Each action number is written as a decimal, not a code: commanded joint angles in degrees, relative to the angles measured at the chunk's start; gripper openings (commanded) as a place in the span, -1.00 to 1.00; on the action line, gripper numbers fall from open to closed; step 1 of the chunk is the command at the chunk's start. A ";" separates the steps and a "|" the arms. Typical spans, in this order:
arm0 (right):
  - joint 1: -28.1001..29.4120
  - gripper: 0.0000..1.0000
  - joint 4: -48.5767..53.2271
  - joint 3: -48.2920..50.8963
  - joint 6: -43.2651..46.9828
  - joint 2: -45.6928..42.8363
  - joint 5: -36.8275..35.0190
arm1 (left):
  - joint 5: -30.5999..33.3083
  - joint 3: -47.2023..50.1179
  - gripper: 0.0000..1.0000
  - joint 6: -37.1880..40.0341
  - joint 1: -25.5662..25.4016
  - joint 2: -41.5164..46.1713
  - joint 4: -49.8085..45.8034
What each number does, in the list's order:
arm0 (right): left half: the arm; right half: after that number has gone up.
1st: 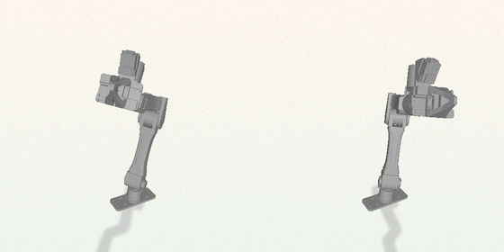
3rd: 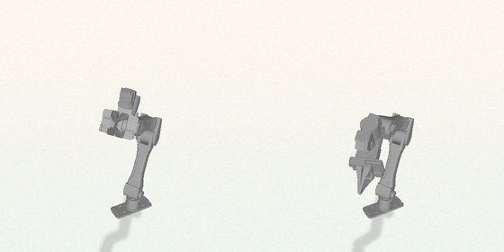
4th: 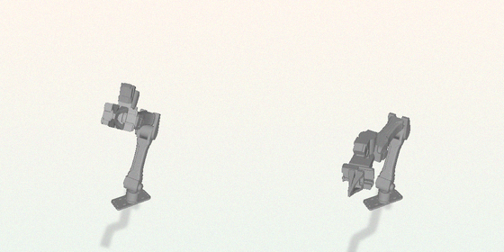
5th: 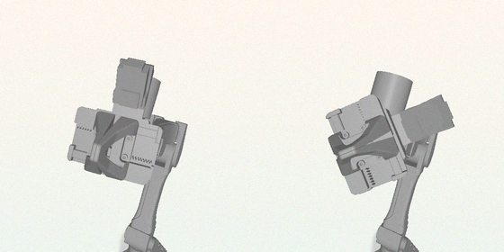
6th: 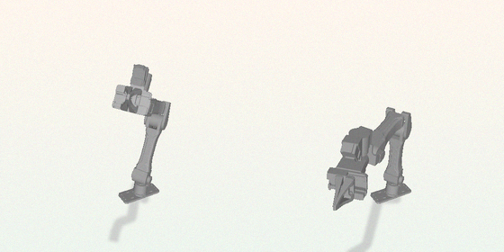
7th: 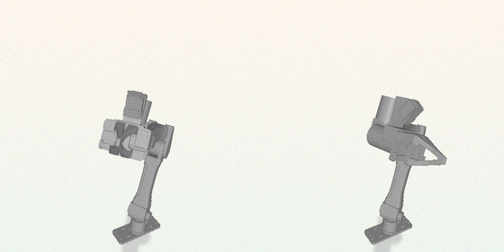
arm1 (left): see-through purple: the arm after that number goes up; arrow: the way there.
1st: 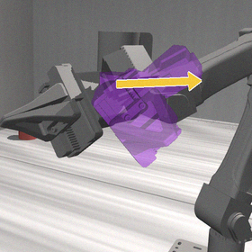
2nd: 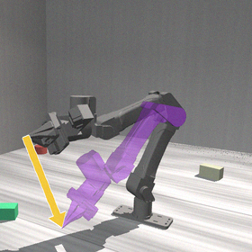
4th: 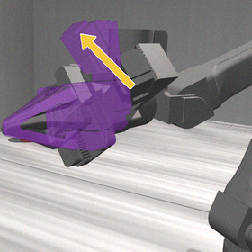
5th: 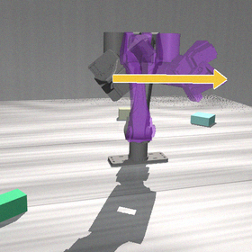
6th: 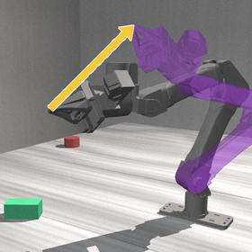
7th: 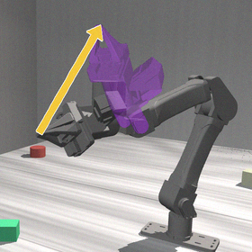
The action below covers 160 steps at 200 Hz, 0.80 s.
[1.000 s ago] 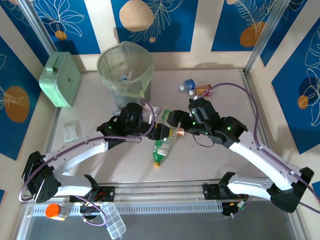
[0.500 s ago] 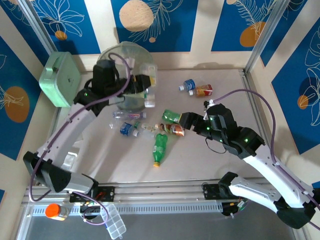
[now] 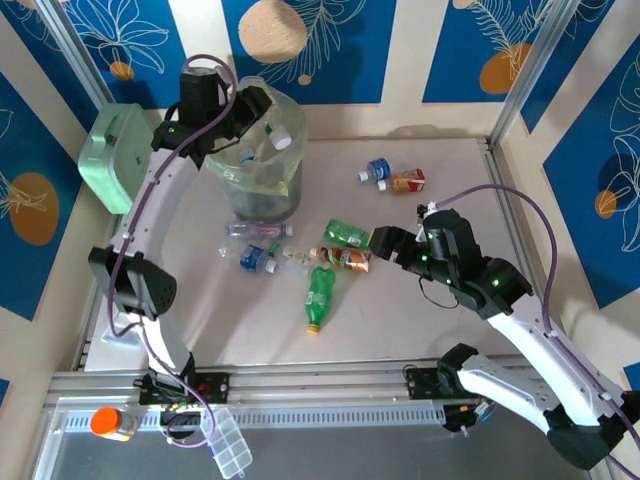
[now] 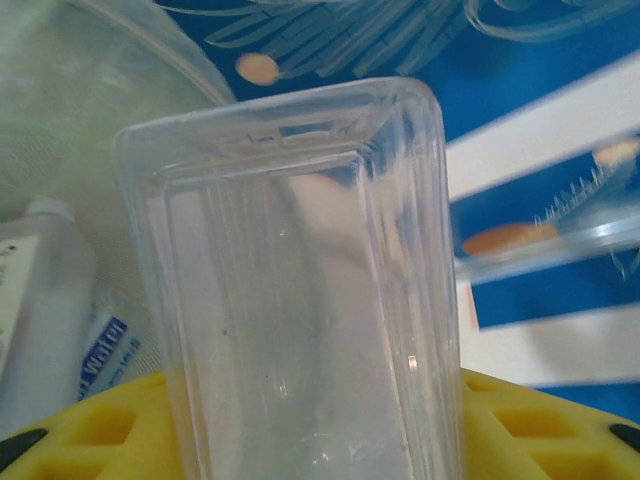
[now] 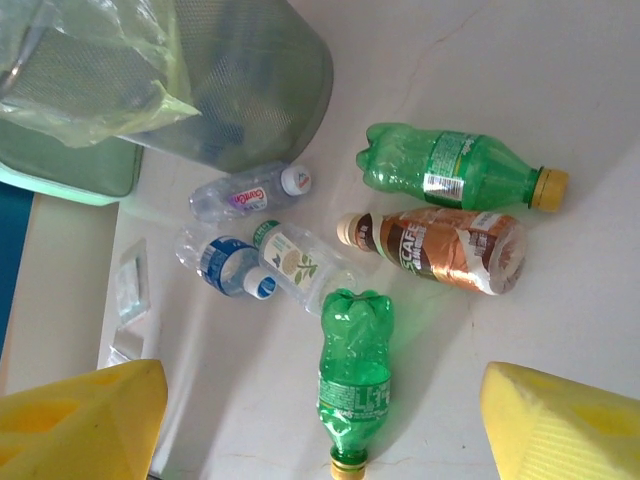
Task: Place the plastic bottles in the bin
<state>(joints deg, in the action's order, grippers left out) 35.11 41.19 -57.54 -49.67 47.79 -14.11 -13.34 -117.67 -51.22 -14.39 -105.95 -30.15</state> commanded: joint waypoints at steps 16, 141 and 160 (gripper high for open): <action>-0.40 0.63 -0.50 1.44 0.63 0.02 2.58 | 2.54 -8.19 -0.31 -6.61 3.04 -6.51 -1.75; -1.19 0.63 -1.73 3.00 1.63 2.07 0.38 | 3.31 -3.13 -0.01 -6.18 2.88 -13.94 -1.25; -1.36 0.63 -1.81 2.81 1.94 2.13 0.35 | 2.90 -1.84 0.19 -6.17 2.80 -14.11 -0.49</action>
<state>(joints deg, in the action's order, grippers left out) 34.17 40.27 -54.85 -48.82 49.84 -13.50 -8.95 -120.60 -57.17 -11.27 -119.50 -32.42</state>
